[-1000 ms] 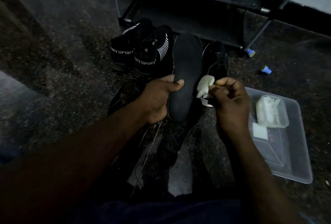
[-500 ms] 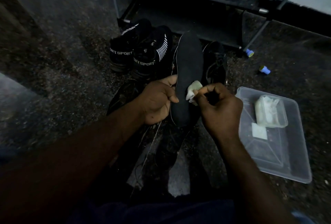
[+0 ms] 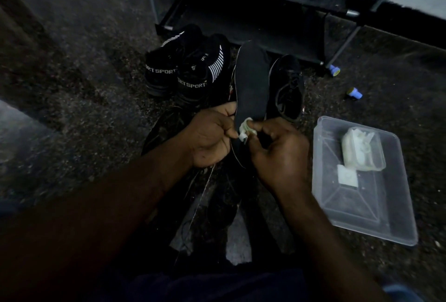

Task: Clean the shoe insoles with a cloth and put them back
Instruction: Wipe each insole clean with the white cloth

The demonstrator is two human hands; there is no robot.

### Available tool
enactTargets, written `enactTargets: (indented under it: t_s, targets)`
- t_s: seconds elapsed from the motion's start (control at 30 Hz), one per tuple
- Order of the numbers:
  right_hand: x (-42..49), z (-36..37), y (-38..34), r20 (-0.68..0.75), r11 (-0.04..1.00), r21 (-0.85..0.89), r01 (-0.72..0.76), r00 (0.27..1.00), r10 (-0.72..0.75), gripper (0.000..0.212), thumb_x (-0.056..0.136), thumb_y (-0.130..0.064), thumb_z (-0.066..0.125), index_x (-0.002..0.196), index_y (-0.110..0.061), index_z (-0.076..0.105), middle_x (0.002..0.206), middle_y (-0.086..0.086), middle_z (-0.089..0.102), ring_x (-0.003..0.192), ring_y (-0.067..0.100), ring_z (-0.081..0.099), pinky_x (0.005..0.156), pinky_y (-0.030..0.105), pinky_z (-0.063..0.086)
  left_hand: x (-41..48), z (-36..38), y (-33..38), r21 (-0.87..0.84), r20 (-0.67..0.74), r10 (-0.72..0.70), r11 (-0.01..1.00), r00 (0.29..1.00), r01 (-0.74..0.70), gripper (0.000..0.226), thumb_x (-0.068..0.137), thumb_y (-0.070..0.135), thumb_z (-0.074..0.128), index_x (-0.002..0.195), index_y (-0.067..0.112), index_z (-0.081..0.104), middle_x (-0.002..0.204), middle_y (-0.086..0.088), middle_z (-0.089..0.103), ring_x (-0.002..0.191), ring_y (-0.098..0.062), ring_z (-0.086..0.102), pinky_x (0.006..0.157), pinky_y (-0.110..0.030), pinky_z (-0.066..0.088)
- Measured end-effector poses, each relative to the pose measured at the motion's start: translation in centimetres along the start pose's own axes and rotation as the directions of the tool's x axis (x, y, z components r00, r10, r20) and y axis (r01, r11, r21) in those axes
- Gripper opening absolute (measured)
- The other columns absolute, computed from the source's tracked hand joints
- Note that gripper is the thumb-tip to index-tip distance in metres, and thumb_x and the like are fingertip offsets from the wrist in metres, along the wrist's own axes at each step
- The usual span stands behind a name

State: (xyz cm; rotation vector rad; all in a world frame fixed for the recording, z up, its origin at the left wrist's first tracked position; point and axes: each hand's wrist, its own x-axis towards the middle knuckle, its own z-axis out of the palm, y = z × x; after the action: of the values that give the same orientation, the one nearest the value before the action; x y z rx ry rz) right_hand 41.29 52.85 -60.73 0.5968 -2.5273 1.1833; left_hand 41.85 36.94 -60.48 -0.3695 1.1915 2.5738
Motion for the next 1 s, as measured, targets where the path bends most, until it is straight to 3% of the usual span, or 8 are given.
enactTargets:
  t_s: [0.1,0.27,0.37,0.5,0.67,0.83,0.93,1.0]
  targets:
    - [-0.4,0.4,-0.9,-0.029,0.998,0.021,0.051,0.998,-0.051,0.016,0.087,-0.013,0.072,0.101,-0.013,0.081,0.095,0.003,0.074,0.084,0.016,0.070,0.077,0.033,0.058,0.2,0.1,0.1,0.022,0.044,0.013,1.000,0.999,-0.014,0.079,0.066,-0.018,0.034,0.145,-0.014,0.039,0.140,-0.029,0.051,0.129,-0.039,0.050,0.115,-0.042,0.038]
    - [-0.1,0.1,-0.5,-0.103,1.000,0.002,0.006,0.995,-0.006,0.020,0.086,-0.013,0.072,0.104,-0.013,0.081,0.097,0.004,0.074,0.086,0.018,0.071,0.077,0.036,0.058,-0.4,0.7,-0.8,0.240,0.064,-0.083,0.969,0.995,0.065,0.081,0.057,-0.013,0.040,0.137,-0.010,0.049,0.117,-0.021,0.055,0.101,-0.027,0.056,0.082,-0.032,0.044]
    - [0.5,-0.6,0.1,-0.122,0.999,-0.004,-0.042,0.992,0.041,0.024,0.085,-0.015,0.071,0.106,-0.014,0.081,0.098,0.004,0.074,0.087,0.018,0.071,0.079,0.027,0.055,-0.7,1.2,-1.5,0.312,0.084,-0.116,0.946,0.990,0.084,0.084,0.059,-0.015,0.040,0.137,0.007,0.059,0.117,-0.016,0.062,0.108,-0.025,0.058,0.082,-0.031,0.045]
    - [0.0,-0.2,-0.6,-0.079,0.999,-0.017,-0.034,0.996,0.032,0.018,0.087,-0.016,0.071,0.101,-0.013,0.082,0.095,0.003,0.072,0.082,0.016,0.069,0.074,0.027,0.053,-0.4,1.3,-1.5,0.320,0.029,-0.051,0.947,0.998,0.039,0.084,0.053,-0.011,0.040,0.135,0.001,0.057,0.114,-0.014,0.063,0.111,-0.027,0.056,0.084,-0.033,0.041]
    - [-0.8,0.8,-1.3,-0.007,0.999,-0.009,0.036,0.999,-0.036,0.012,0.086,-0.011,0.075,0.096,-0.014,0.082,0.093,0.000,0.068,0.079,0.010,0.064,0.070,0.019,0.050,-0.3,0.9,-0.7,0.286,0.008,-0.019,0.958,1.000,0.016,0.098,0.053,-0.009,0.040,0.150,0.005,0.046,0.133,-0.015,0.062,0.110,-0.019,0.062,0.077,-0.024,0.046]
    - [0.5,-0.4,0.6,-0.119,0.996,-0.072,-0.051,0.992,0.042,0.009,0.087,-0.017,0.074,0.092,-0.012,0.080,0.093,0.003,0.069,0.078,0.020,0.067,0.068,0.036,0.055,-0.7,1.6,-1.1,0.367,0.057,-0.031,0.930,0.998,0.008,0.094,0.052,-0.011,0.039,0.142,0.009,0.055,0.100,0.002,0.075,0.086,-0.008,0.067,0.064,-0.023,0.044]
    - [1.0,-1.1,1.7,-0.154,0.989,-0.095,-0.110,0.983,0.095,0.011,0.086,-0.017,0.074,0.094,-0.013,0.080,0.093,0.005,0.071,0.080,0.022,0.068,0.071,0.040,0.055,-0.8,1.7,-1.5,0.389,0.069,-0.042,0.921,0.997,0.012,0.091,0.058,-0.019,0.035,0.140,0.011,0.058,0.099,0.001,0.075,0.089,-0.012,0.064,0.067,-0.027,0.040]
    - [0.5,-0.7,1.0,-0.134,0.994,-0.075,-0.084,0.988,0.073,0.011,0.088,-0.017,0.074,0.096,-0.013,0.081,0.094,0.003,0.070,0.081,0.020,0.068,0.073,0.036,0.055,-0.7,1.6,-1.3,0.395,0.046,-0.044,0.918,0.998,0.022,0.091,0.065,-0.026,0.030,0.146,0.008,0.052,0.106,-0.001,0.077,0.087,-0.007,0.065,0.066,-0.021,0.045]
